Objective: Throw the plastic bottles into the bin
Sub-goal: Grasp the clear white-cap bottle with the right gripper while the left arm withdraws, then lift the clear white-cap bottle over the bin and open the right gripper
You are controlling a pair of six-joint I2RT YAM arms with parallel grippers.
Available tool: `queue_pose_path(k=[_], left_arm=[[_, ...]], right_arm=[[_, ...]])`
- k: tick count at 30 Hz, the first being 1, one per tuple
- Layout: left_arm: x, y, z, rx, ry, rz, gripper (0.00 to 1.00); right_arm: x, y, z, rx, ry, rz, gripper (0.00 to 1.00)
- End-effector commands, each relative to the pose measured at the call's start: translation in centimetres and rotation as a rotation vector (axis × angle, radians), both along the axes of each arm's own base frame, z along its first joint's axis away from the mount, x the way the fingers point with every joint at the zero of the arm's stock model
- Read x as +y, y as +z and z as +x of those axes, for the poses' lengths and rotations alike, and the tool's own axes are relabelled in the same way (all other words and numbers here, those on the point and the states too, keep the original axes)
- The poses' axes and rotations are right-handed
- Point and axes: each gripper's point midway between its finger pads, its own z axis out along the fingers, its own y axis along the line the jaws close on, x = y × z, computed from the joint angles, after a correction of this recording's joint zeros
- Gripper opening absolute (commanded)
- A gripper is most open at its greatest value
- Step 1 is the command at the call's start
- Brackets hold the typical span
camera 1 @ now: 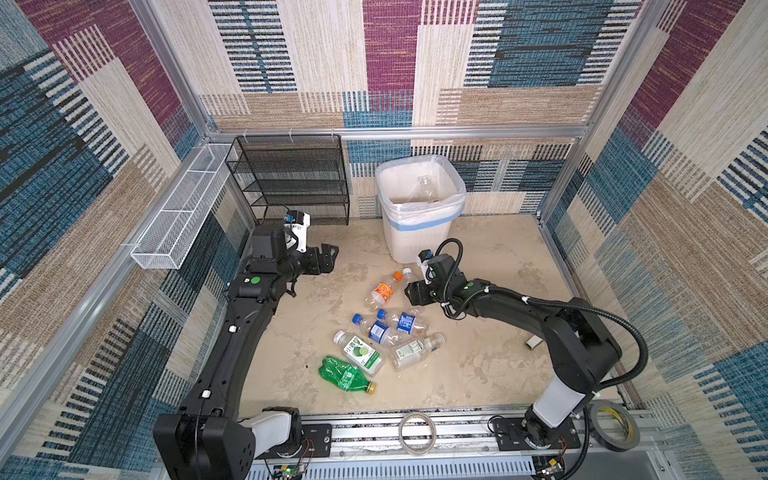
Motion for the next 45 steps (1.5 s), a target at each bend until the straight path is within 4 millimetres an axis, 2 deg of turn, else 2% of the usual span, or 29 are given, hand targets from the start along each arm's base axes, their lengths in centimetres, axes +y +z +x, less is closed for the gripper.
queue_pose_path(k=[1,6,9,17,21,27,32,36,40,45], left_arm=[[-0.3,0.9,0.1,-0.029,-0.031,-0.036,0.92],[0.0,1.1,0.0,-0.035,-0.029,-0.055,0.92],[0.0,1.0,0.0,-0.031,-0.032,-0.064,0.92],[0.2,1.1,0.1,-0.028,-0.034,-0.086,0.91],[0.2,1.1,0.2,-0.026,-0.034,-0.091,0.91],[0.1,1.1,0.1,-0.026,-0.04,-0.097,0.9],[0.1,1.2,0.1,-0.029,-0.04,-0.097,0.9],[0.0,1.2,0.1,-0.03,-0.045,-0.104,0.89],[-0.3,1.3,0.1,-0.039,-0.06,-0.116,0.89],[-1.0,1.7,0.0,-0.074,-0.085,-0.158,0.89]], right_arm=[[0.2,-0.8,1.1,-0.002,-0.055,0.001,0.81],[0.5,-2.7,1.7,0.024,-0.066,-0.01,0.79],[0.3,-3.1,2.0,0.021,-0.088,-0.017,0.76],[0.6,-3.9,1.5,0.046,-0.071,-0.001,0.61],[0.3,-3.4,1.1,0.04,-0.075,0.004,0.54],[-1.1,-1.3,0.8,-0.001,-0.103,0.005,0.5],[-3.1,1.4,0.7,-0.06,-0.15,0.04,0.5],[-5.6,4.8,0.7,-0.145,-0.206,0.085,0.49],[-8.5,10.1,0.2,-0.299,-0.25,0.147,0.48],[-12.0,18.5,-1.2,-0.571,-0.306,0.2,0.49]])
